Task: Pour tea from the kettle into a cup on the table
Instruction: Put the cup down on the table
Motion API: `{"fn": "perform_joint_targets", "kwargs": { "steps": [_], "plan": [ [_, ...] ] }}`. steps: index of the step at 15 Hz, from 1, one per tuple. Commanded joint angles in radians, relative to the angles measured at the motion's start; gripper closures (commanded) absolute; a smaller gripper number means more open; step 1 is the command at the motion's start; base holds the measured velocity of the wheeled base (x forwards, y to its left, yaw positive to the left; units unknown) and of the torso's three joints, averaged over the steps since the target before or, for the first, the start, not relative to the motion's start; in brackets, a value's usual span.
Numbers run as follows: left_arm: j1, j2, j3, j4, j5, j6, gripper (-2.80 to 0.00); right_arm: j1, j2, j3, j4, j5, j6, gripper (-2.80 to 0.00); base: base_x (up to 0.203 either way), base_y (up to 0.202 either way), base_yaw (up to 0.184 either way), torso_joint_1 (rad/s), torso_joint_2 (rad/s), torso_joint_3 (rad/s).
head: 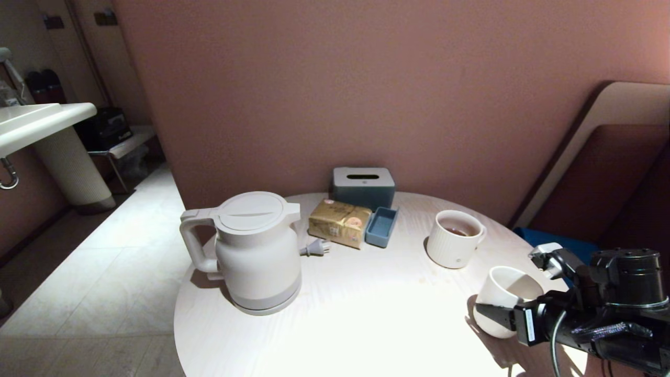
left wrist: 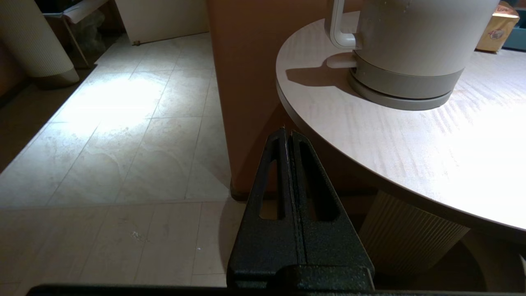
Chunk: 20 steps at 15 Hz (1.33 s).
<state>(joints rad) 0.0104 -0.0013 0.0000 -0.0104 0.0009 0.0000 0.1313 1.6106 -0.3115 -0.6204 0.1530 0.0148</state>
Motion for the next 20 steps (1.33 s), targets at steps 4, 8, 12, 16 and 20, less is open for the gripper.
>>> {"fn": "perform_joint_targets", "kwargs": {
  "steps": [4, 8, 12, 16, 20],
  "plan": [
    [0.0, 0.001, 0.0, 0.0, 0.001, 0.0, 0.0, 0.002, 0.003, 0.019, -0.001, 0.003, 0.001, 0.0, 0.0, 0.0, 0.0, 0.0, 0.0, 0.0],
    [0.0, 0.001, 0.0, 0.0, 0.001, 0.0, 0.0, 0.006, 0.002, 0.013, -0.001, 0.002, 0.001, 0.0, 0.0, 0.0, 0.0, 0.0, 0.0, 0.0],
    [0.0, 0.001, 0.0, 0.0, 0.001, 0.0, 0.0, 0.007, -0.001, 0.008, -0.001, -0.001, 0.001, 0.0, 0.0, 0.0, 0.0, 0.0, 0.0, 0.0],
    [0.0, 0.001, 0.0, 0.0, 0.001, 0.0, 0.0, 0.008, -0.003, 0.009, -0.001, 0.001, 0.001, 0.0, 0.0, 0.0, 0.0, 0.0, 0.0, 0.0],
    [0.0, 0.001, 0.0, 0.0, 0.001, 0.0, 0.0, 0.008, -0.046, -0.001, 0.001, -0.004, -0.001, 0.0, 0.0, 0.0, 0.0, 0.0, 0.0, 0.0]
  ]
}}
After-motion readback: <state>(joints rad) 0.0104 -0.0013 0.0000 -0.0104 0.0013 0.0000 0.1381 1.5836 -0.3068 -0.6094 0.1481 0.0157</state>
